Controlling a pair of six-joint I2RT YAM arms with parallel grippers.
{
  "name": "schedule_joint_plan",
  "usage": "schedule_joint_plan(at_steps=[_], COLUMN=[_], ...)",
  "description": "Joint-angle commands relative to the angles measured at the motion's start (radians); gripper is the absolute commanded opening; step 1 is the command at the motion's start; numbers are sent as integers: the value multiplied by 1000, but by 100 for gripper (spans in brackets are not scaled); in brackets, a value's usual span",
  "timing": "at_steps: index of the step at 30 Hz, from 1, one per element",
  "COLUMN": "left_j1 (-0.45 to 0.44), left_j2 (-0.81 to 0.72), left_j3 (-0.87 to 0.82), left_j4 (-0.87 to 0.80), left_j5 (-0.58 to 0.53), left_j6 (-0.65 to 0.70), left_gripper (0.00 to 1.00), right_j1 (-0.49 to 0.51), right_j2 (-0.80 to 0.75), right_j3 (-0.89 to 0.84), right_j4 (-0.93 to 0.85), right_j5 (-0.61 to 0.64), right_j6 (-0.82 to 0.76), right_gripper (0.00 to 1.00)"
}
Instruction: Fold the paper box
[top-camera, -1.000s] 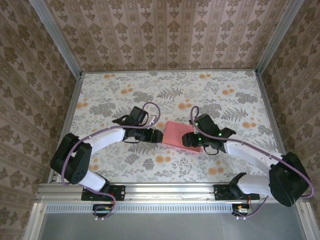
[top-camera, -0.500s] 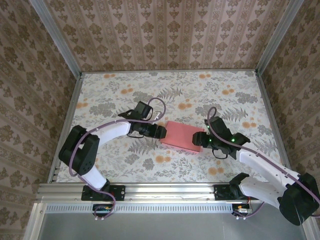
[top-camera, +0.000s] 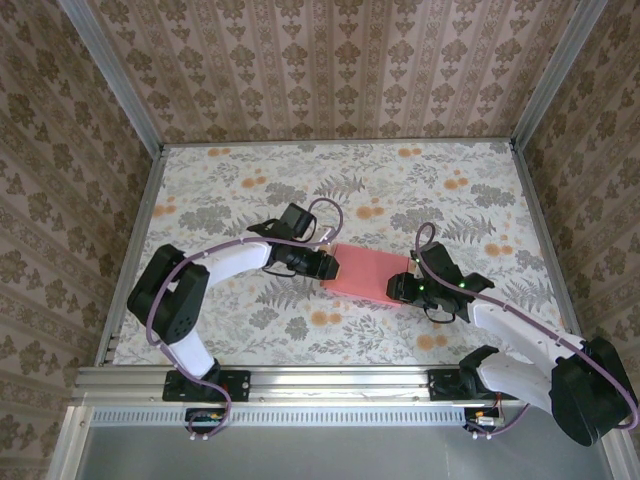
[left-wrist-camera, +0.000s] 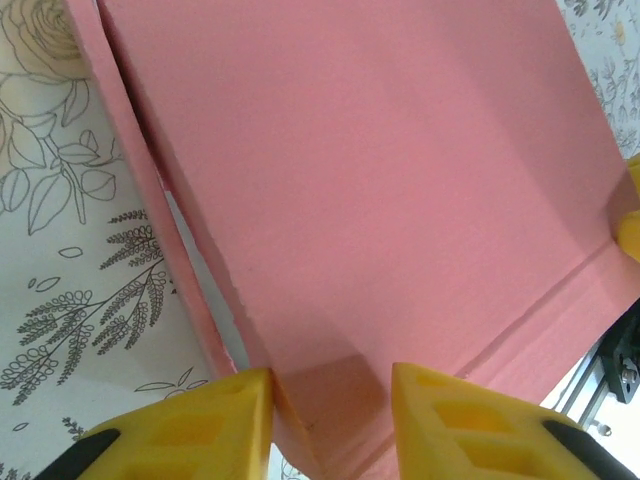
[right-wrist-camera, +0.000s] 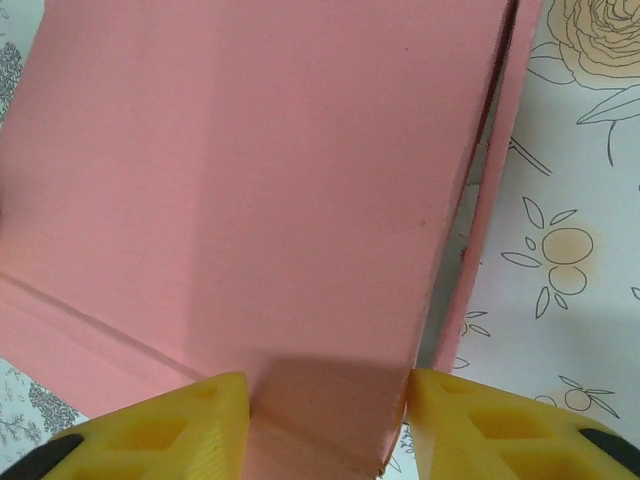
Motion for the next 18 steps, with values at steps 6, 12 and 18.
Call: schedule_joint_plan(at_steps=[6,12,18], left_j1=[-10,-10,-16], left_j2=[23,46,76], left_j3=[15,19,21], left_j4=[-8,-51,-72], left_j5=[59,17,12], left_j6=[-37,-19,-13], left_gripper=[29,29,29], right_j1=[-11,-12,-12], right_j2=[5,24,34], right_j3=[-20,-18,-3], right_j4=[45,-14,-70], right_j5=[-27,35,70], right_j6=[8,-21,-44], right_gripper=[41,41,39])
